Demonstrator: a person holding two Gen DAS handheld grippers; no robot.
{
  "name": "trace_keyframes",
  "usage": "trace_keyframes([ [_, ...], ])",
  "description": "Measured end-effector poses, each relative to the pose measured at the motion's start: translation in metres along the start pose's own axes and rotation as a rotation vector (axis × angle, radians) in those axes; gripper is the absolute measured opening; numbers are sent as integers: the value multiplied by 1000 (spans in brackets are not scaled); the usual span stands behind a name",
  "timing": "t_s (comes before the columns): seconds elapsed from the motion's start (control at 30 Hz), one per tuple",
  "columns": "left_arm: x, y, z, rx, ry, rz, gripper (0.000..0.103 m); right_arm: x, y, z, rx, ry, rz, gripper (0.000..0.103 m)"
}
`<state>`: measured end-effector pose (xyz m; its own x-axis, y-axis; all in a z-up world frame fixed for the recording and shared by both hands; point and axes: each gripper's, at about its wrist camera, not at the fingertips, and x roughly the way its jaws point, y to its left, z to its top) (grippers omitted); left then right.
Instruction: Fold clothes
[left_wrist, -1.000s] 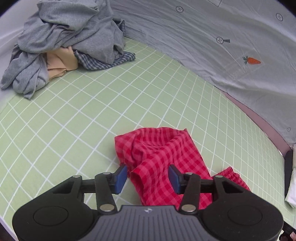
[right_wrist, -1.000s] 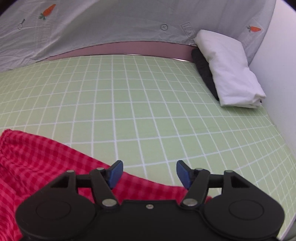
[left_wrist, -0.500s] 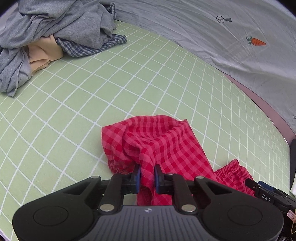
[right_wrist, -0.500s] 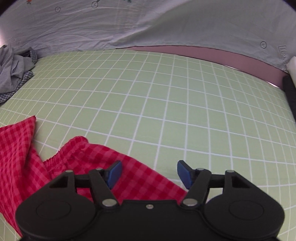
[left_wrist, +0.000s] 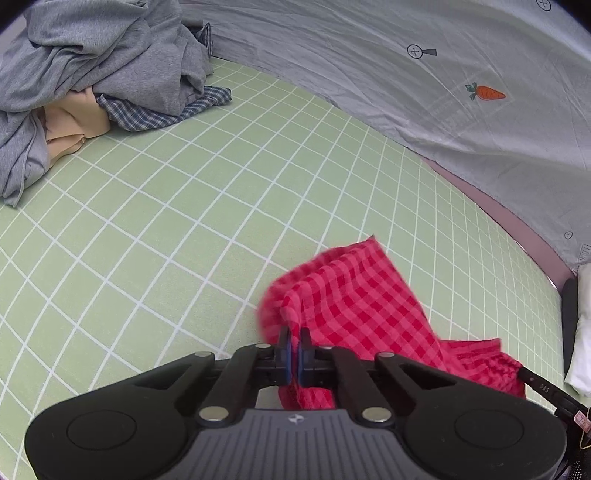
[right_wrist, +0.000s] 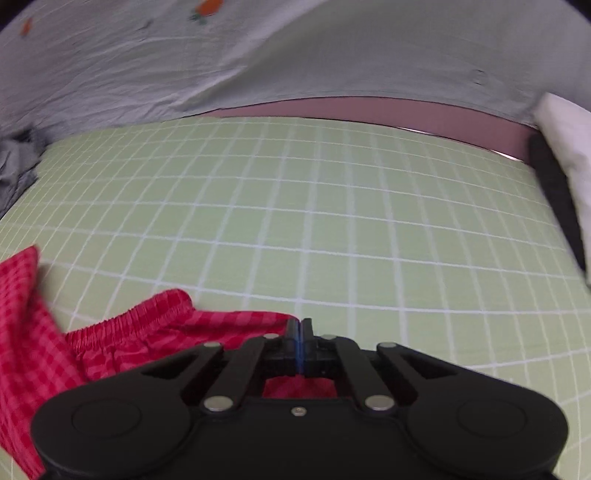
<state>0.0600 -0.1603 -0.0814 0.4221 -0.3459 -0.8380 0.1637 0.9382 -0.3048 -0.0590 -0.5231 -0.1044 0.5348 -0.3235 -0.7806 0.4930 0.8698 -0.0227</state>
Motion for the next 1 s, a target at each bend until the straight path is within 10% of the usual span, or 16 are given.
trace_keyframes([
  [0.27,4,27,-16,4,47,129,3,-16,-103,-23,262,-4,-317,0],
  [0.5,10,66,-34,-37,130,224,9,-17,-117,-47,300,46,-284,6],
  [0.73,-2,47,-4,21,26,231,38,-21,-108,-36,292,20,-258,43],
  [1.0,39,-14,48,173,20,70,63,-11,-96,-17,275,18,-185,61],
])
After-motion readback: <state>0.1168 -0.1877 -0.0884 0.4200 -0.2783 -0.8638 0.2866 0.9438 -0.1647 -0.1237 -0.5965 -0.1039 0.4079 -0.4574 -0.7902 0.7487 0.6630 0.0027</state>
